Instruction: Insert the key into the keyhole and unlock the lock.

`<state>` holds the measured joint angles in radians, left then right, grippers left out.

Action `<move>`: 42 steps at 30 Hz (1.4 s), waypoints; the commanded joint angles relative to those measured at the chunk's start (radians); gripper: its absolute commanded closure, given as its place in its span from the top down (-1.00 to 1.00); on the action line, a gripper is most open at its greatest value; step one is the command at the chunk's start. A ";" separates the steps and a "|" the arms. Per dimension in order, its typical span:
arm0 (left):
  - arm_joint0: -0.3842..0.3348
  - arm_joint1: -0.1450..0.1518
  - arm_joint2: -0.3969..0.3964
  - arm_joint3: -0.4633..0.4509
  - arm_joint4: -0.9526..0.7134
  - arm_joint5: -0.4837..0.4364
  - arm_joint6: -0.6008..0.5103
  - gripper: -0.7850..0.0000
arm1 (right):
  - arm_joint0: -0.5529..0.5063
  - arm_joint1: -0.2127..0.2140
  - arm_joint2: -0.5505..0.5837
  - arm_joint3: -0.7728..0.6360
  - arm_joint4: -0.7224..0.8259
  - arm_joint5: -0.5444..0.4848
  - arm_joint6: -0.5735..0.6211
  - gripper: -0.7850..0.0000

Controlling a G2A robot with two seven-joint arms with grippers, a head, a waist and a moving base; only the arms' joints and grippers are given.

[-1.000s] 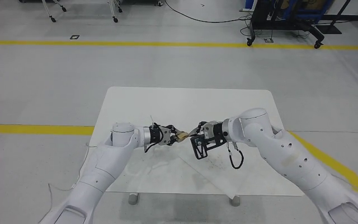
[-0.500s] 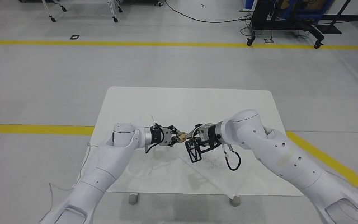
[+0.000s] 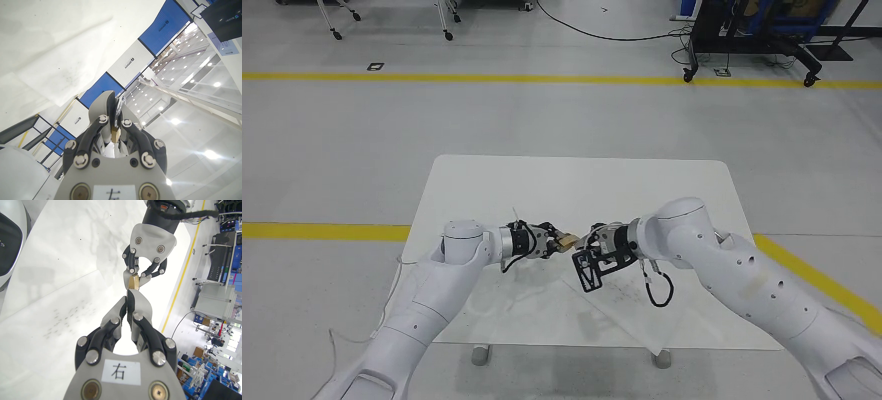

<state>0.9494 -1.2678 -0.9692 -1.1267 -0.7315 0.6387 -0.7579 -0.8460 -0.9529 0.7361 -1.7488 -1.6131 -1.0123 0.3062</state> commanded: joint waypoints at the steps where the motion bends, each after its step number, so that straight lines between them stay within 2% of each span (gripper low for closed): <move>1: 0.000 0.000 0.001 -0.001 0.000 0.000 -0.003 -1.00 | 0.007 -0.003 -0.005 0.006 0.004 0.000 0.002 -1.00; 42: -0.005 0.006 0.003 0.005 -0.024 -0.003 -0.028 -1.00 | -0.040 0.007 0.075 -0.010 0.009 0.000 -0.016 -1.00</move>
<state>0.9442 -1.2619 -0.9668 -1.1220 -0.7543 0.6357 -0.7843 -0.8868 -0.9450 0.8125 -1.7606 -1.6034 -1.0123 0.2922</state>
